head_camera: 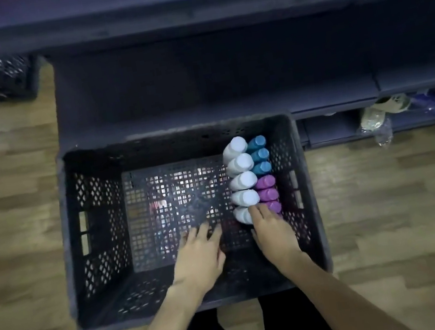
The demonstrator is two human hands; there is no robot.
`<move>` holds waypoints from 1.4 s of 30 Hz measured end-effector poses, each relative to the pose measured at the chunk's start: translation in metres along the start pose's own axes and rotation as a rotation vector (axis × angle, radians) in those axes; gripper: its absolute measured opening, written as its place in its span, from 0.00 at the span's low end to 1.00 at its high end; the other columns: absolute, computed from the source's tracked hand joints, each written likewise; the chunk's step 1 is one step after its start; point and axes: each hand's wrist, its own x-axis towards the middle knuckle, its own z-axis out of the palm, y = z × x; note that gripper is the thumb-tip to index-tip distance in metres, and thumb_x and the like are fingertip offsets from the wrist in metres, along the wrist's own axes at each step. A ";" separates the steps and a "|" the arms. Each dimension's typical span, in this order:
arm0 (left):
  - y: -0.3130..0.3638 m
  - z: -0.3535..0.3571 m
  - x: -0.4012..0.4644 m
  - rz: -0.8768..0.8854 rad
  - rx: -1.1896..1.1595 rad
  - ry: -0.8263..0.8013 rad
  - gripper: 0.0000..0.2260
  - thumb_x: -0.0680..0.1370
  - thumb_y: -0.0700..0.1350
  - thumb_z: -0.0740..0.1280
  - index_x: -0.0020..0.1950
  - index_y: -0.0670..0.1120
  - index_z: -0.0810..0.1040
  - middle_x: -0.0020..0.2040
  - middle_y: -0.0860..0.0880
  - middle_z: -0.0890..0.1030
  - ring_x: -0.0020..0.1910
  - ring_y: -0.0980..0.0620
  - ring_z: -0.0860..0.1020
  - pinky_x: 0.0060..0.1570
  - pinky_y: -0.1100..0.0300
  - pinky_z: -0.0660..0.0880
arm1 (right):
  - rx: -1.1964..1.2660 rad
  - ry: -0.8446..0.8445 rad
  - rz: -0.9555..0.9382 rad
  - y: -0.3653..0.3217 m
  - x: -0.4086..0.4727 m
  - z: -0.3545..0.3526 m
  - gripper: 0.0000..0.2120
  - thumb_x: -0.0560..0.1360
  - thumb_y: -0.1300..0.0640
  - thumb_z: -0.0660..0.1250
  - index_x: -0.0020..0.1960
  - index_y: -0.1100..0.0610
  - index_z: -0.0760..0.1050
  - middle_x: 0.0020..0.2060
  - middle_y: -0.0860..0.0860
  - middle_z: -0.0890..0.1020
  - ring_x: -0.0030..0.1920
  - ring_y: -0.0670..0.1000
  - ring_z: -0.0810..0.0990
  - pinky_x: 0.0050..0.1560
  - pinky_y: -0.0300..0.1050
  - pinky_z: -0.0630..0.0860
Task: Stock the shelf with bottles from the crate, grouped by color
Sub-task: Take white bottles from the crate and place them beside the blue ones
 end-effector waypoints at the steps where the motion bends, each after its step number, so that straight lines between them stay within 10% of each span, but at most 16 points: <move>1: -0.002 0.005 0.004 0.000 0.007 -0.006 0.25 0.81 0.51 0.56 0.77 0.50 0.56 0.73 0.46 0.61 0.69 0.44 0.63 0.72 0.47 0.60 | -0.006 0.022 0.007 0.000 0.003 0.003 0.27 0.57 0.64 0.81 0.54 0.58 0.78 0.44 0.52 0.80 0.38 0.53 0.82 0.28 0.45 0.77; 9: -0.008 0.034 0.023 0.025 -0.149 0.111 0.18 0.76 0.46 0.65 0.66 0.47 0.73 0.60 0.47 0.76 0.57 0.46 0.76 0.52 0.52 0.78 | 0.118 0.018 -0.012 0.014 0.015 0.037 0.23 0.65 0.71 0.73 0.57 0.57 0.77 0.48 0.50 0.82 0.43 0.52 0.82 0.33 0.48 0.78; 15: -0.007 0.036 0.013 0.070 -0.103 0.182 0.15 0.73 0.45 0.67 0.59 0.47 0.76 0.53 0.48 0.78 0.50 0.47 0.77 0.50 0.52 0.78 | 0.127 0.008 -0.089 0.013 0.015 0.032 0.23 0.64 0.68 0.74 0.56 0.53 0.76 0.42 0.46 0.82 0.36 0.50 0.81 0.25 0.47 0.74; 23: -0.011 0.003 -0.007 0.110 -0.031 0.292 0.13 0.67 0.46 0.73 0.51 0.49 0.80 0.44 0.52 0.79 0.42 0.50 0.78 0.43 0.56 0.77 | 0.394 0.026 -0.115 -0.002 -0.008 -0.011 0.18 0.70 0.62 0.70 0.58 0.49 0.75 0.49 0.45 0.82 0.48 0.49 0.79 0.43 0.49 0.76; 35: -0.013 -0.124 -0.048 0.226 0.083 0.540 0.14 0.61 0.45 0.74 0.45 0.48 0.78 0.39 0.52 0.78 0.38 0.49 0.77 0.38 0.56 0.74 | 0.672 0.310 -0.183 -0.035 -0.057 -0.176 0.21 0.70 0.51 0.76 0.62 0.47 0.75 0.47 0.28 0.76 0.48 0.28 0.75 0.48 0.23 0.68; 42: -0.016 -0.238 -0.062 0.230 0.183 0.731 0.13 0.67 0.48 0.70 0.50 0.48 0.77 0.42 0.52 0.79 0.40 0.48 0.76 0.37 0.55 0.73 | 0.531 0.481 -0.338 -0.057 -0.061 -0.307 0.22 0.72 0.48 0.73 0.64 0.46 0.72 0.53 0.38 0.80 0.52 0.41 0.78 0.50 0.36 0.73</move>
